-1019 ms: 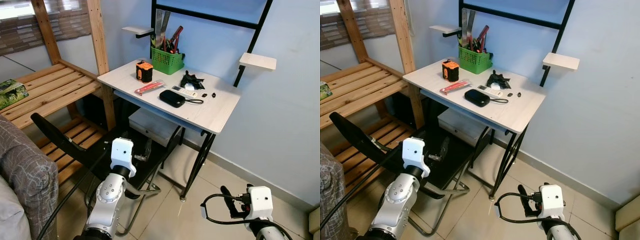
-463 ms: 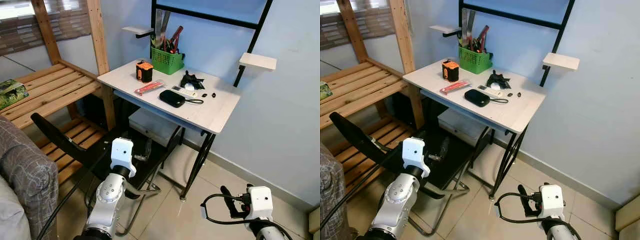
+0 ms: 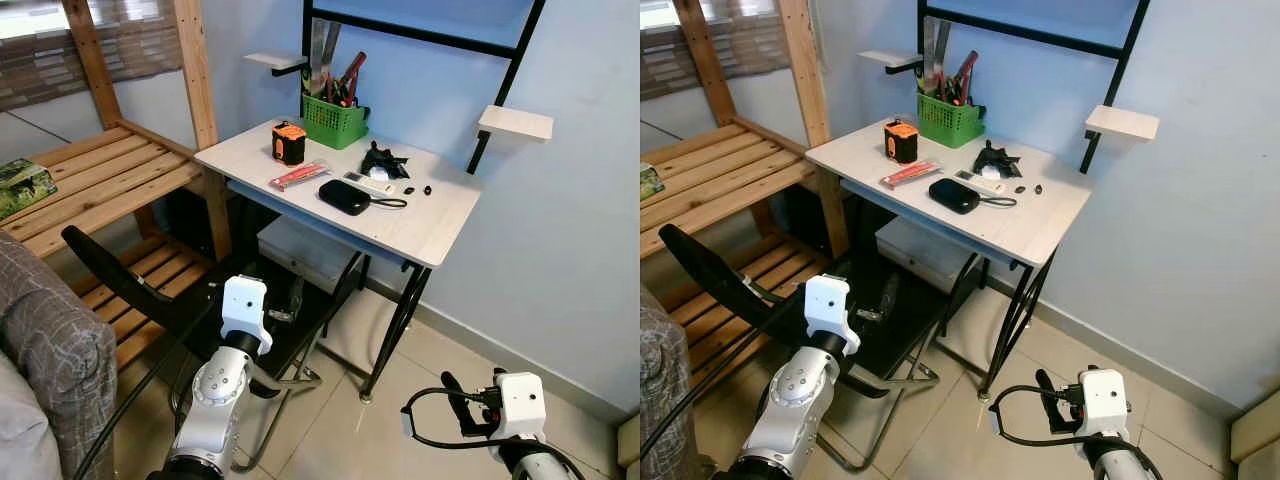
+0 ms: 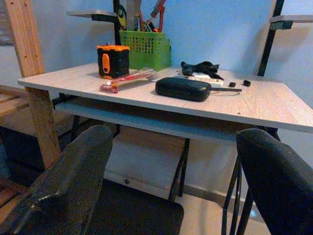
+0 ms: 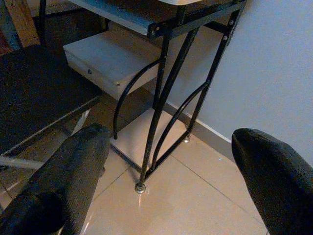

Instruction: Clean up the room

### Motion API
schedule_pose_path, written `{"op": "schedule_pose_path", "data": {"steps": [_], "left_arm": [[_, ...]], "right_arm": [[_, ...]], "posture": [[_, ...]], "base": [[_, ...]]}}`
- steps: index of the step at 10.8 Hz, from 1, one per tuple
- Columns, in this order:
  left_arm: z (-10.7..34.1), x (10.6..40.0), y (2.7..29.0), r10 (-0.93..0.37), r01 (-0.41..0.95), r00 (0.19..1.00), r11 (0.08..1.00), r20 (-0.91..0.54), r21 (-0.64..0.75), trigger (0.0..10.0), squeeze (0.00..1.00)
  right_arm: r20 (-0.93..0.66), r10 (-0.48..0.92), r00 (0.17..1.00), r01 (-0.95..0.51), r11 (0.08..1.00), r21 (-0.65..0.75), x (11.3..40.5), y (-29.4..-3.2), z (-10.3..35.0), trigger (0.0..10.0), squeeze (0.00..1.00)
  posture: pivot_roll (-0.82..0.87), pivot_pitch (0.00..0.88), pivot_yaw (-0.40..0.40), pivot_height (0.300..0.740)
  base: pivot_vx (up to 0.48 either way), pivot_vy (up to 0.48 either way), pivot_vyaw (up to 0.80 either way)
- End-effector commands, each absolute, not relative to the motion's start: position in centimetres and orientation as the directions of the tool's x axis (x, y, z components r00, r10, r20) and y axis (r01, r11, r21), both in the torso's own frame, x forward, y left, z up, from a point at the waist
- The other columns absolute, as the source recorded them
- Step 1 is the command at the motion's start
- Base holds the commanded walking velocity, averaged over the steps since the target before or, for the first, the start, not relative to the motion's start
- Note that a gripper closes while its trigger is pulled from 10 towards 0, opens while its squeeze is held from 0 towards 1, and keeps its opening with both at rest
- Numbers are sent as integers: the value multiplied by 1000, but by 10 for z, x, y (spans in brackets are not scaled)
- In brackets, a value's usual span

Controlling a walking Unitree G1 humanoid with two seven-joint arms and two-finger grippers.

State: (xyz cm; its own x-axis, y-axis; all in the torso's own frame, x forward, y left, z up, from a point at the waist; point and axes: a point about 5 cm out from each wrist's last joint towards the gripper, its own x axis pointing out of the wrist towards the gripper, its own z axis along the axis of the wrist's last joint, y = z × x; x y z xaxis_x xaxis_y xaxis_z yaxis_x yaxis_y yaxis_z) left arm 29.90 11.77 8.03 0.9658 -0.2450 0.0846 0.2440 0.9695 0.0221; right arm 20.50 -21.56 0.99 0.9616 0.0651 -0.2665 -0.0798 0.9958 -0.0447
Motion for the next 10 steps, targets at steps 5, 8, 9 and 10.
{"op": "schedule_pose_path", "data": {"steps": [5,8,9,10], "left_arm": [[50,314,121,-297,316,924,948,-241,45,10000,0],[50,314,121,-297,316,924,948,-241,45,10000,0],[50,314,121,-297,316,924,948,-241,45,10000,0],[50,314,121,-297,316,924,948,-241,45,10000,0]], "right_arm": [[-162,-11,987,25,996,85,291,-154,49,10000,0],[-162,-11,987,25,996,85,291,-154,49,10000,0],[-162,-11,987,25,996,85,291,-154,49,10000,0],[-162,-11,987,25,996,85,291,-154,49,10000,0]], "posture": [[140,0,-3,740],[140,0,-3,740],[140,0,-3,740],[140,0,-3,740]], "base": [[0,0,0],[0,0,0],[0,0,0],[0,0,0]]}}
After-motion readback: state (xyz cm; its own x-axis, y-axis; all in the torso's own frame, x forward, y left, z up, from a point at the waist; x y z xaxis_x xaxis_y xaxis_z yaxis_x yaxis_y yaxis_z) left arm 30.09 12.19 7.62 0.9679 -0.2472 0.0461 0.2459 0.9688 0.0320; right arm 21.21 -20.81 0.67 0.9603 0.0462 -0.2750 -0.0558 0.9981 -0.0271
